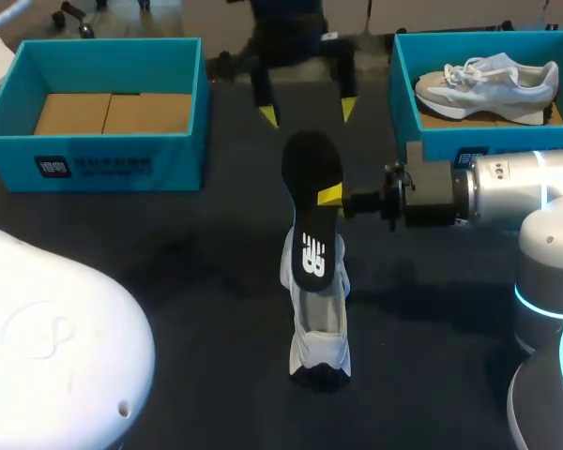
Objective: Take the shoe out of the shoebox, open the shoe tongue, remove and reinsert the insole, then place the shoe into the shoebox
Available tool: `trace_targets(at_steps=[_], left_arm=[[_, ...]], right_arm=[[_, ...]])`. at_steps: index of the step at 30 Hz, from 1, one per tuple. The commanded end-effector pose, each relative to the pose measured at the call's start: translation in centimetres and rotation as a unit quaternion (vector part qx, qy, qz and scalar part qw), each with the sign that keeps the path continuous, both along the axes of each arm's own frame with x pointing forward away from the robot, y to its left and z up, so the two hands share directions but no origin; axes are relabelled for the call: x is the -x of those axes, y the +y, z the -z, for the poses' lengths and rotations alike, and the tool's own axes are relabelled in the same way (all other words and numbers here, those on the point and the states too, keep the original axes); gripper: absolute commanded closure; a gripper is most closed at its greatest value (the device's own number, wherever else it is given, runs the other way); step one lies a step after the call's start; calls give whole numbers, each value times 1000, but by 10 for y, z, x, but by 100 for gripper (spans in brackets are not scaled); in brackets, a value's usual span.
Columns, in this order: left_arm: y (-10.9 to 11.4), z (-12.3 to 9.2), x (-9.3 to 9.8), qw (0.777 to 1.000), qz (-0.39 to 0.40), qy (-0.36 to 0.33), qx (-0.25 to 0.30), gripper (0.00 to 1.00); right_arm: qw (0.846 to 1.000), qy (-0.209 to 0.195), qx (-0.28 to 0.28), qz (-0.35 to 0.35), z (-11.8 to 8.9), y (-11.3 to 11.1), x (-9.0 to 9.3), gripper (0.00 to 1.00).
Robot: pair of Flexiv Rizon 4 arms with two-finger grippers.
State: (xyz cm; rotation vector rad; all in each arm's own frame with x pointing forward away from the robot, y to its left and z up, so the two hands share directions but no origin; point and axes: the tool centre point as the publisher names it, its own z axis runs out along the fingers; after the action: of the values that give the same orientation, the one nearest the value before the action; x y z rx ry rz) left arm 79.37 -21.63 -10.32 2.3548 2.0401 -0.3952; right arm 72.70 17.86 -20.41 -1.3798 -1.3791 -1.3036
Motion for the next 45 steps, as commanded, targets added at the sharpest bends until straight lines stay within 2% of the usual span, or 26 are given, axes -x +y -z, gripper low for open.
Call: trace_targets(at_steps=[1,10,18,24,29,33,35,36,40,45], left_arm=[[-8,-6,-1,989,19,-36,-143,0],[-11,-6,-3,989,19,-54,-134,0],[-2,-13,-9,995,0,-74,-71,0],[10,-18,-16,997,-23,-74,15,0],[24,-18,-15,988,-33,-48,146,0],[31,-12,-8,965,-39,-32,259,0],[32,-11,-1,956,-38,-25,290,0],[33,-11,6,941,-37,-23,335,0],[34,-10,20,911,-32,-21,410,0],[35,-9,27,886,-27,-20,463,0]], right_arm=[[1000,0,1,1,0,2,0,100],[1000,0,1,1,0,2,0,100],[1000,0,1,1,0,2,0,100],[1000,0,1,1,0,2,0,100],[1000,0,1,1,0,2,0,100],[1000,0,1,1,0,2,0,100],[1000,0,1,1,0,2,0,100],[1000,0,1,1,0,2,0,100],[1000,0,1,1,0,2,0,100],[1000,0,1,1,0,2,0,100]])
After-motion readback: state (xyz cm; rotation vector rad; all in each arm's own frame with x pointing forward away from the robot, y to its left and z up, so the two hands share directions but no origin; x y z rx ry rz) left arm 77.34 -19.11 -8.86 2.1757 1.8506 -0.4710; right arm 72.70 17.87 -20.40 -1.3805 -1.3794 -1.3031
